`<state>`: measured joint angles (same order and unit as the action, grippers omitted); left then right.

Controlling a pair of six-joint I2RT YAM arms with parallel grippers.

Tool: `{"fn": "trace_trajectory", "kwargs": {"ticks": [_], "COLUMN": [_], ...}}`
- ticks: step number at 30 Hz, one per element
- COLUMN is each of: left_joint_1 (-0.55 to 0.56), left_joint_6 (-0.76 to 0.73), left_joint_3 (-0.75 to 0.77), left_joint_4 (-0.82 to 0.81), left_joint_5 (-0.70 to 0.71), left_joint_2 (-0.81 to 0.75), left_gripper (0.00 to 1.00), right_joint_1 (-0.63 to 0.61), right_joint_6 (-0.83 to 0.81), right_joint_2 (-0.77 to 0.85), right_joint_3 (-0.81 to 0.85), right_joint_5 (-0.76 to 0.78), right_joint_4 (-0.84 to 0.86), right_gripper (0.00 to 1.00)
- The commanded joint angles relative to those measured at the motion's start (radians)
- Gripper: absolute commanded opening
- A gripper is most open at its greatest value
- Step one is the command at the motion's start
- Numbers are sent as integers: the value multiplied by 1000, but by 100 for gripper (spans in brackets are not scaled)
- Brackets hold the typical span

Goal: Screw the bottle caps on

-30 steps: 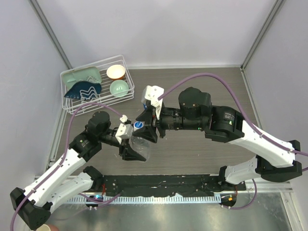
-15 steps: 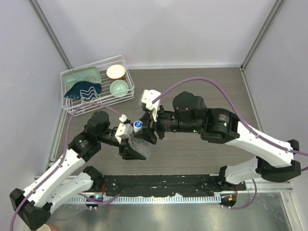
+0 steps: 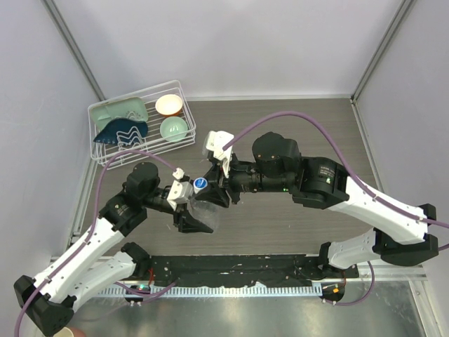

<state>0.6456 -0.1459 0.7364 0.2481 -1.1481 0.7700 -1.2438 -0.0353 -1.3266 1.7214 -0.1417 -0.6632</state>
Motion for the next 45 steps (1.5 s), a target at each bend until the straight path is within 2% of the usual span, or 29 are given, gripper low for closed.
{"fn": "trace_trajectory", "kwargs": {"ticks": [1, 2, 3, 4, 5, 6, 8, 10, 11, 15, 16, 17, 18, 19, 21, 22, 24, 26, 30, 33, 40, 45], "left_joint_1": [-1, -1, -1, -1, -1, -1, -1, -1, -1, -1, -1, -1, -1, -1, 0, 2, 6, 9, 12, 12, 9, 8], "left_joint_6": [-43, -46, -43, -38, -15, -6, -45, -137, -190, -267, -264, -256, -195, -166, -115, -100, -89, -54, 18, 20, 14, 14], "left_joint_3": [32, 31, 31, 34, 41, 76, 119, 199, 222, 273, 291, 302, 319, 357, 421, 508, 601, 690, 735, 805, 853, 822], "left_joint_4": [-6, -1, 0, 0, 3, 23, 118, 234, 347, 505, 525, 531, 530, 527, 548, 578, 731, 790, 749, 792, 821, 813], "left_joint_5": [-21, -13, 43, 82, 126, 186, 347, 439, 465, 649, 694, 809, 882, 1053, 1200, 1255, 1268, 1274, 1434, 1426, 1368, 1354], "left_joint_2": [-17, -21, -26, -32, -49, -58, -83, -126, -144, -306, -333, -362, -395, -411, -404, -388, -341, -287, -275, -233, -195, -195], "left_gripper": [4, 9, 18, 58, 82, 100, 100, 100, 100, 100, 100, 100, 100, 100, 100, 100, 100, 100, 100, 100, 100, 100], "right_joint_1": [6, 9, 7, 7, 7, 9, 9, 9, 9, 9, 10, 10, 12, 14, 20, 21, 21, 23, 27, 29, 58, 70], "right_joint_6": [-17, -15, -14, -11, -12, -12, -21, -32, -40, -55, -57, -60, -61, -60, -55, -54, -46, -35, 9, 34, 120, 158], "right_joint_2": [-8, -11, -17, -23, -28, -32, -51, -68, -75, -120, -131, -152, -166, -192, -232, -255, -345, -449, -644, -764, -905, -904], "right_joint_3": [24, 24, 20, 20, 20, 21, 27, 33, 38, 81, 87, 95, 96, 98, 95, 96, 107, 130, 243, 339, 431, 374], "right_joint_5": [-32, -32, -26, -19, -12, 2, 53, 117, 138, 209, 215, 227, 232, 235, 237, 246, 295, 332, 381, 412, 421, 425], "right_joint_4": [25, 28, 30, 31, 30, 30, 27, 28, 30, 36, 40, 53, 63, 94, 137, 184, 241, 348, 480, 540, 634, 659], "right_gripper": [17, 12, 4, 1, 1, 1, 1, 1, 1, 1, 1, 1, 1, 1, 1, 1, 1, 1, 1, 1, 1, 1]}}
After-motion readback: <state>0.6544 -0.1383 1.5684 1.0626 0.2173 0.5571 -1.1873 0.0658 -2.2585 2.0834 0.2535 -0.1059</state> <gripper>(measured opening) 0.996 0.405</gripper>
